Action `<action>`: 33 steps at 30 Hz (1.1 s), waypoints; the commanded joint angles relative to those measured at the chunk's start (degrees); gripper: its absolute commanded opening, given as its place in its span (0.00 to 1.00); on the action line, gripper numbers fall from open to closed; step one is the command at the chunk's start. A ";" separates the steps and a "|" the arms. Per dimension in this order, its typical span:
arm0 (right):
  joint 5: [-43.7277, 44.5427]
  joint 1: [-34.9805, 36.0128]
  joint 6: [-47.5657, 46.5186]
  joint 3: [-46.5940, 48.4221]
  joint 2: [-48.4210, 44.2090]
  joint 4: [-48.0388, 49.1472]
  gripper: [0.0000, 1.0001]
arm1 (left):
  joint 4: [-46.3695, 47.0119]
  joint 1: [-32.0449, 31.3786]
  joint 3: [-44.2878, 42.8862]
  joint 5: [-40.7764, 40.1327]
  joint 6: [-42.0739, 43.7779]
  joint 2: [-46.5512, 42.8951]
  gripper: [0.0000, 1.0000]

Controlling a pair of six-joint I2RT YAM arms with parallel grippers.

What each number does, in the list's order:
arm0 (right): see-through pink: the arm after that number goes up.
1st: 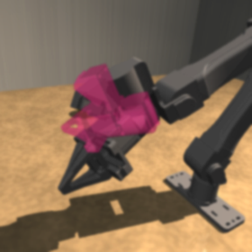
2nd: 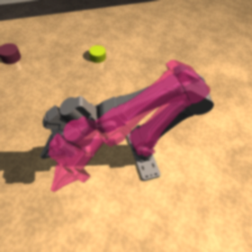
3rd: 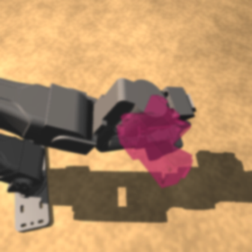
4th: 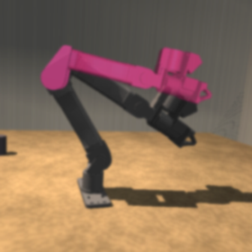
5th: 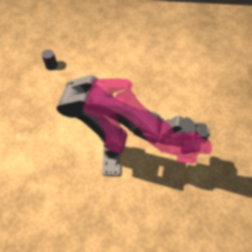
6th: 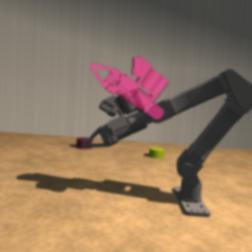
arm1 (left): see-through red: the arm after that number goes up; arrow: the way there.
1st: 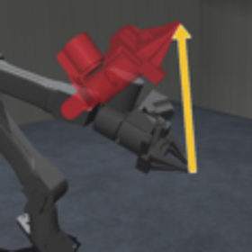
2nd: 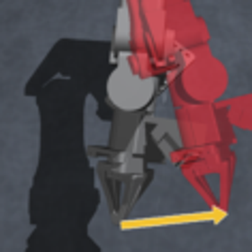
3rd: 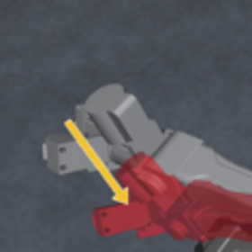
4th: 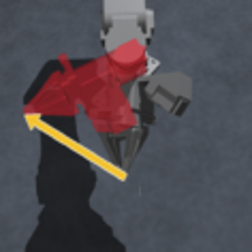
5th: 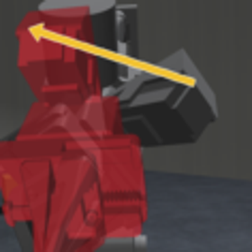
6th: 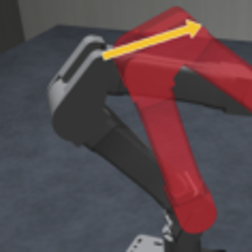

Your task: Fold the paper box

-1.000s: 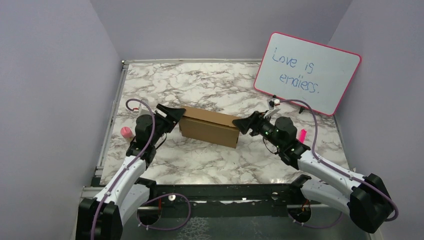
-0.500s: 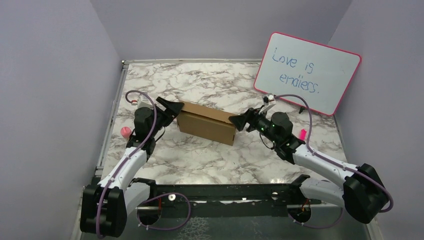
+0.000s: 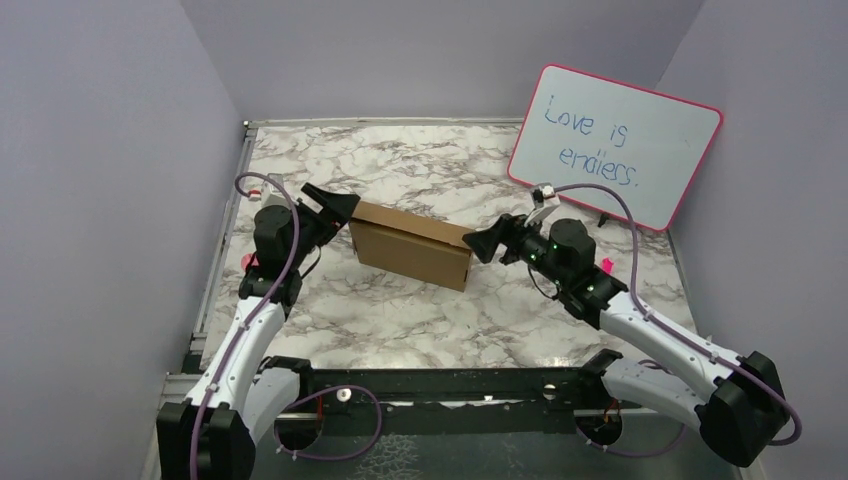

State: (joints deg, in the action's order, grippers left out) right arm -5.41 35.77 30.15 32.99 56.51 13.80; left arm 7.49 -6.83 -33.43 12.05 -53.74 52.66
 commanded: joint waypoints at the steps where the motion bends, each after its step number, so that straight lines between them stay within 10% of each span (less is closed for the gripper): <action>1: 1.61 -0.15 2.37 -0.52 -2.36 -2.90 0.83 | -6.51 0.33 0.09 -4.51 -2.85 -3.19 0.79; 33: -4.42 -3.57 12.65 -13.08 4.88 7.58 0.62 | 3.84 0.35 14.72 -1.78 -18.21 -2.04 0.46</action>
State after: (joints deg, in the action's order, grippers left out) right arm -9.30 33.26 44.05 23.99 58.50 26.44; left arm 15.77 -6.70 -21.98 10.92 -69.47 50.17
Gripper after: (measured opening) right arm 0.639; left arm 0.480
